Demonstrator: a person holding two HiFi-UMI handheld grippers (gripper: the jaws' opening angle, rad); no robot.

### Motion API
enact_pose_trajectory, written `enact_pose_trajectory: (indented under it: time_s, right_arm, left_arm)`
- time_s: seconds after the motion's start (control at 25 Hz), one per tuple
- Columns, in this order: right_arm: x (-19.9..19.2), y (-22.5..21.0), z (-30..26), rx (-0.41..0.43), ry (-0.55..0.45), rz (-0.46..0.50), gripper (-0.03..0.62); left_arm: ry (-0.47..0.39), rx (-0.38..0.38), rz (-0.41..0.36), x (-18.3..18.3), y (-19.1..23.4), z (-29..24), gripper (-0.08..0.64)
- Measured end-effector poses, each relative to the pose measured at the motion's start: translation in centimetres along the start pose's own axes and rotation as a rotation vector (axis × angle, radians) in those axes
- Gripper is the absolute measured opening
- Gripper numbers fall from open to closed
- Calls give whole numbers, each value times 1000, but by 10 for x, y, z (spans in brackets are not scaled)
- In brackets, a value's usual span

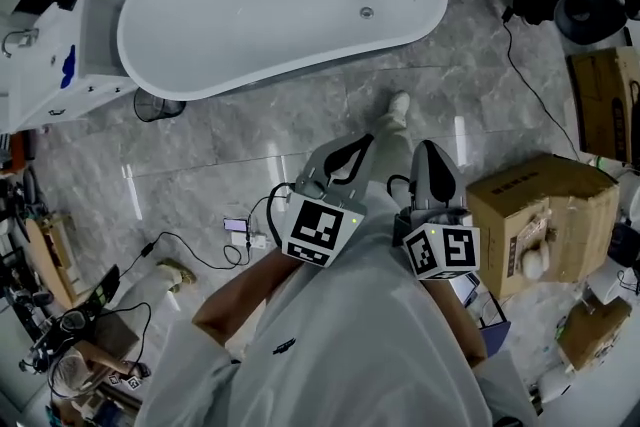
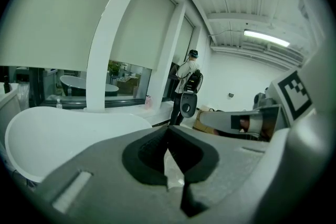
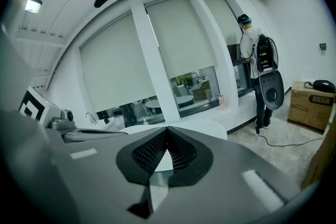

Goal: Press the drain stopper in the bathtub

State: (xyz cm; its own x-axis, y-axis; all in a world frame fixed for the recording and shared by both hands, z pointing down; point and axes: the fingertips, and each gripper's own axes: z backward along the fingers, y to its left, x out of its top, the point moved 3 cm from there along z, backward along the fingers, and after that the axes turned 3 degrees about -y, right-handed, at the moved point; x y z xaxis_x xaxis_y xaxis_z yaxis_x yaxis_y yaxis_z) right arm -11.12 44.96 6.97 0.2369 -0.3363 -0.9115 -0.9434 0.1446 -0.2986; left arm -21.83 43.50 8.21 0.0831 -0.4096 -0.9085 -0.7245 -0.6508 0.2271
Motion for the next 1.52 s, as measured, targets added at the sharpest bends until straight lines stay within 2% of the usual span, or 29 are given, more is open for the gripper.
enact_pose_trajectory:
  time_s: [0.2, 0.52, 0.68, 0.88, 1.04, 1.2, 1.52]
  right_arm:
    - [16, -45, -47, 8, 4, -24, -6]
    - [79, -146, -140, 66, 40, -63, -6]
    - [109, -191, -177, 128, 59, -28, -6]
    - [133, -230, -215, 206, 78, -16, 3]
    - [137, -250, -235, 248, 101, -25, 3]
    - [132, -256, -251, 310, 175, -43, 3]
    - [137, -251, -275, 325, 190, -26, 3]
  left_arm:
    - [18, 52, 23, 13, 21, -54, 5]
    - [105, 83, 20, 61, 24, -183, 5]
    - [143, 118, 36, 82, 24, -239, 5]
    - [171, 152, 17, 100, 26, -293, 5]
    - [189, 165, 17, 106, 27, -321, 5]
    - [207, 172, 27, 111, 31, -337, 5]
    - [230, 169, 49, 112, 62, -354, 5]
